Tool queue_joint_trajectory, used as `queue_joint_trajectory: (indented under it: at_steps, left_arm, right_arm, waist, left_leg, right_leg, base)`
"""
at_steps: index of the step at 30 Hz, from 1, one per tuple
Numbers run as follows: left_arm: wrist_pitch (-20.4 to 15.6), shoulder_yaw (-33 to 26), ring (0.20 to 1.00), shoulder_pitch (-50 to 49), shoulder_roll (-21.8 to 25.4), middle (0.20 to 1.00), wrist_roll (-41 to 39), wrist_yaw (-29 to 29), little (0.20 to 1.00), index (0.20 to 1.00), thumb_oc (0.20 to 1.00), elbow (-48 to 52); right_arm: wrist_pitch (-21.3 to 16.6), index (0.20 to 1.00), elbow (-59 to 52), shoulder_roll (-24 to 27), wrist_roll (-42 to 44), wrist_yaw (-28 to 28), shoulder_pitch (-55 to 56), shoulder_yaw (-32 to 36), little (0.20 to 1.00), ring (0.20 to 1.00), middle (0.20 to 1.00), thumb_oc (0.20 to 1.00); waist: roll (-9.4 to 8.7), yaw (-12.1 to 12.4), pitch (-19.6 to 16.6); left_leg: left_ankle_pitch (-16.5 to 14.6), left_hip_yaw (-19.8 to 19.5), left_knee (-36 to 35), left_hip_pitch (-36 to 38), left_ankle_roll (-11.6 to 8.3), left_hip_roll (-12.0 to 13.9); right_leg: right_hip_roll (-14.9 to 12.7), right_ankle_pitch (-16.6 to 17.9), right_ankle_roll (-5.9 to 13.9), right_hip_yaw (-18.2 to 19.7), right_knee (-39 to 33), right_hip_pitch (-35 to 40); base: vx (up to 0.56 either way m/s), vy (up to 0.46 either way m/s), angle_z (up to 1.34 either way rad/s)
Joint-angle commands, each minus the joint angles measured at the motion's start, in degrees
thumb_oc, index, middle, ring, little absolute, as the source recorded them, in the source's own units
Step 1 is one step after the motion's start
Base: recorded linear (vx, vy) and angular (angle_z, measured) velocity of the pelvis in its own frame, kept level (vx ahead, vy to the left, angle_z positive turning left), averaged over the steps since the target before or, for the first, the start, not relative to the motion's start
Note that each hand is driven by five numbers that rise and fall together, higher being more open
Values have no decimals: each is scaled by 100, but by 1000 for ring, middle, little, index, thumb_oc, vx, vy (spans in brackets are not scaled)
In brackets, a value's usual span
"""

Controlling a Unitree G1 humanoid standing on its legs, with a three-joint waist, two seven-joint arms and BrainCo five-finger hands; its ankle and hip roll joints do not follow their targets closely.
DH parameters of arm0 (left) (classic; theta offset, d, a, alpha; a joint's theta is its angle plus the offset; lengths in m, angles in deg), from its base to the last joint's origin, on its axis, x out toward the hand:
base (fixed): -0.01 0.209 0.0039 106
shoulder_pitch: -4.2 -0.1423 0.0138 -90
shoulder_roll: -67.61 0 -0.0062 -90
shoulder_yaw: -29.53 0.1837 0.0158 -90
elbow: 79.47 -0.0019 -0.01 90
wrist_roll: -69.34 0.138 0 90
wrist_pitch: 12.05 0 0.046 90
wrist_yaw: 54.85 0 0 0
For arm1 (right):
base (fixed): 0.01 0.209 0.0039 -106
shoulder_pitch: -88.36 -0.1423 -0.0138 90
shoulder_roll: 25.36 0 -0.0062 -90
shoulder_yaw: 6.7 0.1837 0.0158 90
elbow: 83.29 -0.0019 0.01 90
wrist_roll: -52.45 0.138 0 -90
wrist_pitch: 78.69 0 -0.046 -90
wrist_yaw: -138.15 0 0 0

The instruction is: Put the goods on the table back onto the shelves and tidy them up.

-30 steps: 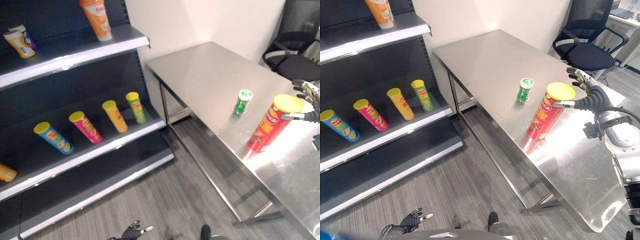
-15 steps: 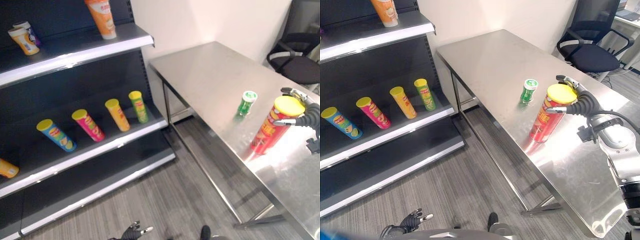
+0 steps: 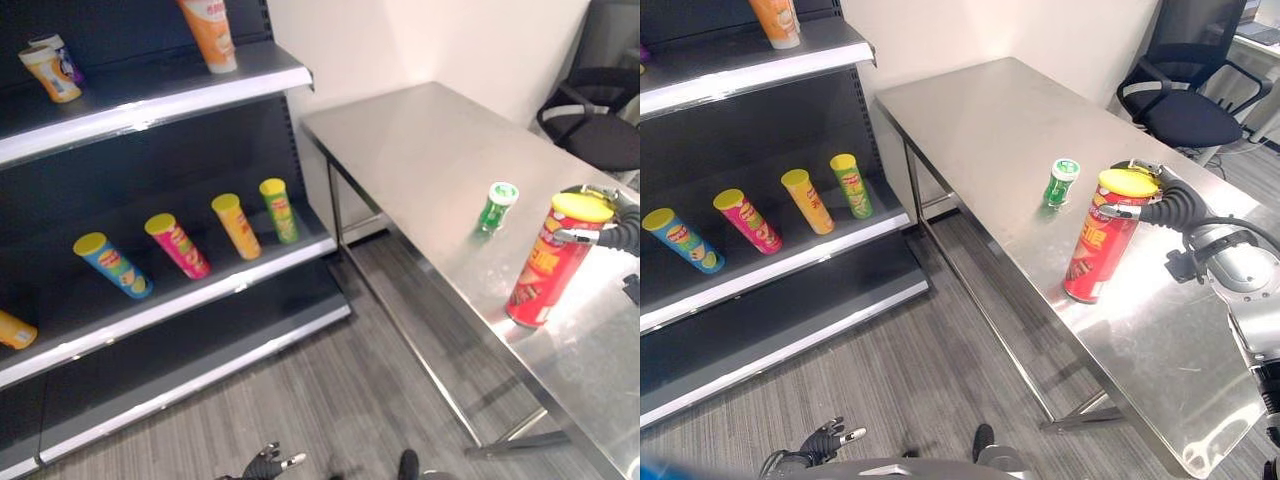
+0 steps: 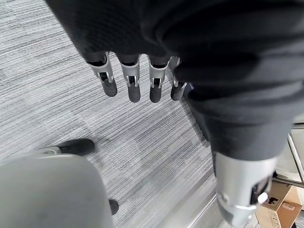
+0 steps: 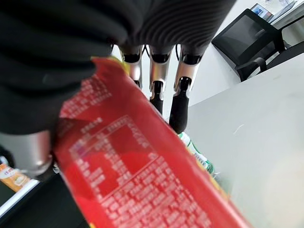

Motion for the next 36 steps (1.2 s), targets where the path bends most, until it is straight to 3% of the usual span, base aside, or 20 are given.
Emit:
queue_joint_trajectory:
  at_steps: [1, 5, 12, 14, 16, 19, 20, 23, 25, 26, 27, 28, 29, 30, 31, 32, 33, 34, 35, 36]
  left_arm:
    - [-202, -40, 1000, 291, 270, 1000, -36, 104, 1000, 1000, 1000, -127]
    - [-214, -71, 1000, 275, 295, 1000, -3, 126, 1000, 1000, 1000, 17]
    - [-240, -82, 1000, 249, 316, 1000, -115, 160, 1000, 1000, 1000, 265]
    - [-263, -55, 1000, 340, 300, 1000, -319, 193, 1000, 1000, 1000, 445]
    - [-283, -11, 1000, 376, 276, 1000, -420, 192, 1000, 1000, 1000, 583]
    - [-290, -50, 1000, 316, 242, 1000, -541, 193, 1000, 1000, 1000, 583]
    - [-313, -136, 1000, 294, 235, 1000, -582, 227, 1000, 1000, 1000, 481]
    - [-342, -297, 1000, 267, 294, 1000, -619, 318, 1000, 1000, 1000, 469]
    - [-350, -318, 1000, 260, 338, 1000, -573, 335, 1000, 1000, 1000, 480]
    - [-344, -293, 1000, 219, 356, 1000, -513, 314, 1000, 1000, 1000, 495]
    - [-334, -219, 1000, 248, 329, 1000, -444, 290, 1000, 1000, 1000, 465]
    - [-319, -152, 1000, 362, 420, 1000, -310, 247, 1000, 1000, 1000, 485]
    - [-314, -111, 1000, 459, 536, 1000, -223, 266, 1000, 1000, 1000, 497]
    - [-300, -127, 1000, 468, 605, 1000, -198, 261, 1000, 1000, 1000, 524]
    - [-238, -116, 1000, 501, 728, 1000, -31, 201, 1000, 1000, 1000, 520]
    - [-230, -120, 1000, 509, 740, 1000, -13, 176, 1000, 1000, 1000, 525]
    - [-228, -157, 1000, 551, 739, 1000, 35, 115, 1000, 1000, 1000, 422]
    - [-228, -157, 1000, 552, 739, 1000, 35, 115, 1000, 1000, 1000, 421]
    - [-207, -105, 1000, 611, 705, 1000, 60, 106, 1000, 1000, 1000, 376]
    - [-200, -85, 1000, 625, 692, 1000, 98, 89, 1000, 1000, 1000, 378]
  right_arm:
    - [-391, 200, -625, -240, -108, -612, -203, 500, 200, 200, 200, 200]
    - [-541, 200, -1385, -531, -316, -839, -164, 937, 200, 200, 200, 200]
    - [-649, 200, -2050, -728, -474, -822, -403, 739, 200, 200, 200, 200]
    - [-662, 200, -2129, -741, -538, -870, -555, 609, 200, 200, 200, 200]
    - [-647, 200, -2077, -659, -711, -924, -573, 533, 200, 200, 200, 200]
    - [-632, 200, -2141, -579, -839, -896, -495, 525, 200, 200, 200, 200]
    - [-667, 200, -2172, -576, -842, -888, -425, 561, 200, 200, 200, 200]
    - [-671, 200, -2137, -554, -890, -1009, -194, 736, 200, 200, 200, 200]
    - [-663, 200, -2159, -649, -892, -1037, 3, 919, 200, 200, 200, 200]
    - [-639, 200, -2249, -771, -905, -1032, 158, 1091, 200, 200, 200, 200]
    - [-592, 200, -2210, -835, -1000, -1065, 180, 1137, 200, 200, 200, 200]
    - [-478, 200, -2269, -1057, -1245, -1072, 225, 1162, 200, 200, 200, 200]
    - [-437, 200, -2242, -1114, -1416, -1136, 92, 998, 200, 200, 200, 200]
    - [-426, 200, -2234, -1159, -1435, -1151, 17, 918, 200, 200, 200, 200]
    - [-408, 200, -2285, -1242, -1487, -1173, 81, 930, 200, 200, 200, 200]
    - [-361, 200, -2319, -1269, -1522, -1140, 188, 1002, 200, 200, 200, 200]
    - [-368, 200, -2391, -1377, -1507, -1113, 341, 1169, 200, 200, 200, 200]
    - [-368, 200, -2391, -1377, -1507, -1113, 340, 1169, 200, 200, 200, 200]
    - [-390, 200, -2380, -1407, -1491, -1141, 301, 1144, 200, 200, 200, 200]
    - [-400, 200, -2370, -1414, -1477, -1143, 288, 1136, 200, 200, 200, 200]
  waist:
    - [-297, 62, -177]
    - [-241, 109, -182]
    - [-170, 265, -50]
    - [-241, 389, 231]
    - [-247, 416, 299]
    - [-213, 418, 284]
    - [-201, 361, 276]
    - [-87, 205, 247]
    - [3, 204, 178]
    - [82, 180, 66]
    - [87, 190, 8]
    - [-113, 215, -31]
    - [-197, 238, -16]
    - [-220, 264, -19]
    - [-182, 178, 14]
    - [-151, 120, 21]
    - [-69, -79, 117]
    - [-67, -79, 113]
    - [-103, -164, 177]
    - [-124, -205, 208]
  left_leg:
    - [103, 382, 40, -186, -487, 342]
    - [126, 325, 40, -183, -501, 379]
    - [272, 92, 113, -271, -550, 433]
    - [198, -103, 954, -884, -626, 319]
    - [237, -85, 1155, -1169, -687, 376]
    - [500, -26, 931, -1262, -782, 748]
    - [818, 21, 643, -1220, -889, 1175]
    - [1480, 429, 40, -1104, -1131, 2048]
    - [1663, 322, 40, -1115, -1296, 2183]
    - [1406, 200, 40, -1011, -1310, 2061]
    - [1070, 271, 214, -997, -1247, 1864]
    - [444, 360, 469, -1029, -978, 1345]
    - [304, 451, 415, -1014, -685, 988]
    - [294, 552, 277, -928, -555, 813]
    - [309, 492, 55, -807, -383, 568]
    - [261, 437, 40, -776, -315, 485]
    - [151, 284, 40, -623, -191, 265]
    - [153, 283, 40, -628, -192, 267]
    - [123, 202, 40, -582, -134, 126]
    - [84, 176, 40, -520, -103, 48]
  right_leg:
    - [-257, -680, 437, 180, 102, 518]
    - [-211, -752, 386, 183, 101, 530]
    - [-114, -865, 280, 151, 90, 545]
    - [-217, -883, 220, 44, 90, 570]
    - [-282, -911, 208, -149, 90, 585]
    - [-387, -898, 274, -348, 90, 574]
    - [-526, -877, 355, -441, 119, 497]
    - [-795, -873, 554, -556, 191, 382]
    - [-895, -830, 668, -582, 175, 416]
    - [-1018, -753, 781, -546, 160, 492]
    - [-1334, -581, 961, -580, 137, 636]
    - [-2018, -67, 1171, -482, 364, 434]
    - [-2402, 555, 1169, -434, 739, 122]
    - [-2549, 681, 1115, -405, 978, -83]
    - [-2313, 544, 915, -32, 1479, -297]
    - [-2078, 333, 834, 280, 1717, -506]
    - [-1145, -432, 596, 682, 1633, -740]
    - [-1143, -427, 595, 680, 1628, -743]
    - [-758, -403, 580, 821, 1352, -964]
    - [-551, -341, 568, 885, 1220, -1058]
  base:
    - [12, -53, 0]
    - [18, -74, 1]
    - [-16, -72, 16]
    - [-172, -62, 19]
    - [-107, 32, 68]
    - [7, 167, 121]
    - [26, 315, 48]
    - [49, 432, 27]
    - [166, 534, 30]
    - [289, 769, 23]
    - [315, 1075, -4]
    - [176, 1137, 10]
    - [75, 949, -17]
    - [64, 798, -4]
    - [100, 595, -17]
    - [253, 719, 90]
    - [182, 396, 94]
    - [211, 366, 119]
    - [102, 106, 58]
    - [157, 142, 39]
